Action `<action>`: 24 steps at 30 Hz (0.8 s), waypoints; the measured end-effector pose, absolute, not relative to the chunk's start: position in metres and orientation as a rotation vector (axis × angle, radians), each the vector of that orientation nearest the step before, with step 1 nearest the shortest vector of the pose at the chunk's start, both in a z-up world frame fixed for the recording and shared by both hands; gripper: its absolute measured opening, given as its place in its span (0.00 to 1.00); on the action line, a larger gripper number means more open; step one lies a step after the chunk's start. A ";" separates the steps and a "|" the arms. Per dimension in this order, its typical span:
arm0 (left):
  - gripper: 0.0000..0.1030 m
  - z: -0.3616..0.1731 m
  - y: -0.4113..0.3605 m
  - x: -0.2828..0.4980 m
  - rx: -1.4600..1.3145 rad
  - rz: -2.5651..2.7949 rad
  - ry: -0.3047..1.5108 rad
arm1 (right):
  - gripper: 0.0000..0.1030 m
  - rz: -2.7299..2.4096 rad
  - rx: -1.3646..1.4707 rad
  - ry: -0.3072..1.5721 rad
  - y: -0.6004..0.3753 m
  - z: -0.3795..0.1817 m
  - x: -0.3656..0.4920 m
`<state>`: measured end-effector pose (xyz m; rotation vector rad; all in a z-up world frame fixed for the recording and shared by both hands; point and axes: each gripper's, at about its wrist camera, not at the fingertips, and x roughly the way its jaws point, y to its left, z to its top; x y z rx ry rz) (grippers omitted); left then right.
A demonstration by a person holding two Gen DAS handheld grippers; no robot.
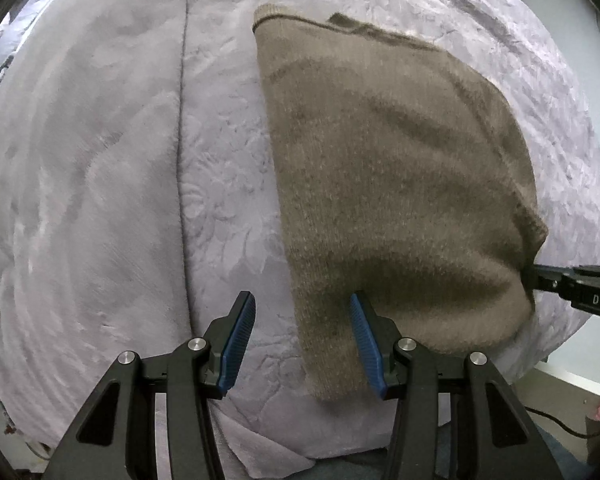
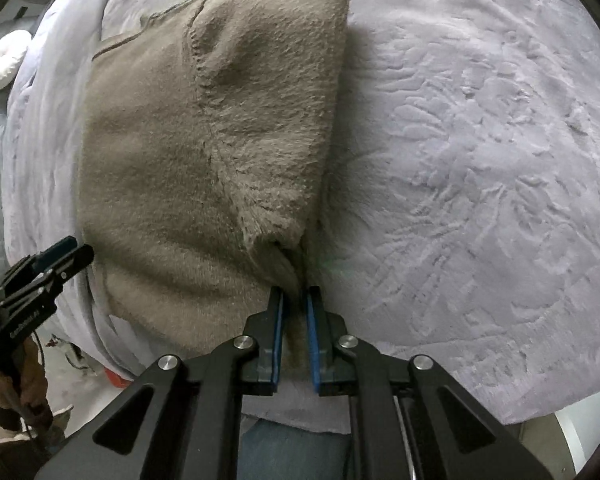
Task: Fold small clothes
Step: 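Open both tools and withdraw them from the folded sweater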
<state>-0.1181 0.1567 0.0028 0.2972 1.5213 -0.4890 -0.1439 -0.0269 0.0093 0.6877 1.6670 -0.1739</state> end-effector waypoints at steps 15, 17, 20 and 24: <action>0.54 0.035 0.151 -0.088 0.290 -0.383 1.462 | 0.13 -0.285 0.637 1.497 -0.041 0.071 -0.114; 0.88 0.039 0.144 -0.086 0.300 -0.372 1.446 | 0.34 -0.298 0.622 1.491 -0.037 0.070 -0.107; 0.96 0.049 0.144 -0.088 0.308 -0.370 1.409 | 0.74 -0.320 0.601 1.467 -0.035 0.076 -0.102; 0.96 0.052 0.146 -0.088 0.285 -0.364 1.424 | 0.77 -0.352 0.558 1.459 -0.029 0.080 -0.096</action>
